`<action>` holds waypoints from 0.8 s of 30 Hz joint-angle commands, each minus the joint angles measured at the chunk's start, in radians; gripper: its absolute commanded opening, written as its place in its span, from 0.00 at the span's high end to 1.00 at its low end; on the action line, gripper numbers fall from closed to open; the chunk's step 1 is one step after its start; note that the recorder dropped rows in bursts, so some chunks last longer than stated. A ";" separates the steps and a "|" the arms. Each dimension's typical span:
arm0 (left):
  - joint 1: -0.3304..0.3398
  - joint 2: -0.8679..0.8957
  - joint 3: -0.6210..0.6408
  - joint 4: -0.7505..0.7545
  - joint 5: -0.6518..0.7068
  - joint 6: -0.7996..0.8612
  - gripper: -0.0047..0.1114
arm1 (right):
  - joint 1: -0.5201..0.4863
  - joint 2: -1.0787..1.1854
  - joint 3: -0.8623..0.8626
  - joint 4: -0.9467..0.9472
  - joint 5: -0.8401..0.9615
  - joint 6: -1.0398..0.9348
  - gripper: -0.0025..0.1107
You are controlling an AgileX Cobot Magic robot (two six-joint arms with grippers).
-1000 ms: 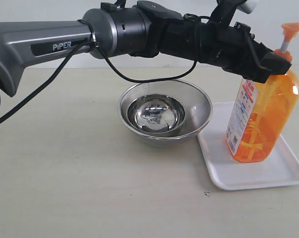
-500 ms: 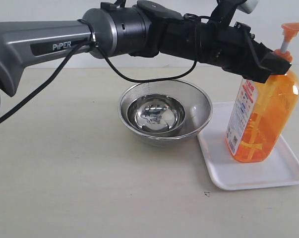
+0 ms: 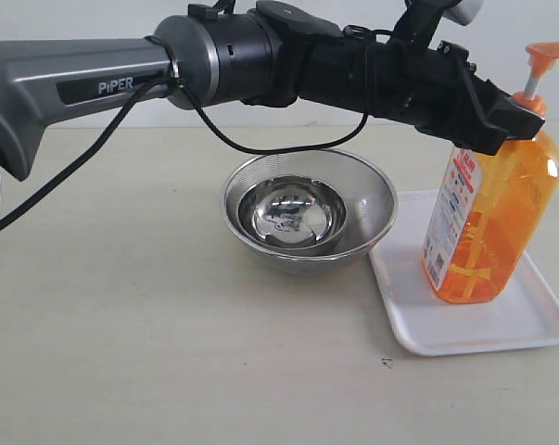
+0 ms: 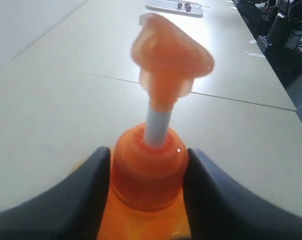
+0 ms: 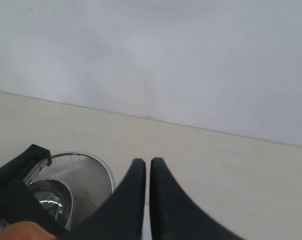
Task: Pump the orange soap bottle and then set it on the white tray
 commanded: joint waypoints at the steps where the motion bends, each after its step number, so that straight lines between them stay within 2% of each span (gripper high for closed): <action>1: -0.010 -0.003 -0.002 0.006 0.018 -0.029 0.92 | 0.003 -0.012 -0.017 0.005 -0.045 0.029 0.98; 24: -0.010 -0.003 -0.002 0.006 0.018 -0.029 0.92 | 0.003 -0.012 -0.017 0.005 -0.097 0.057 0.98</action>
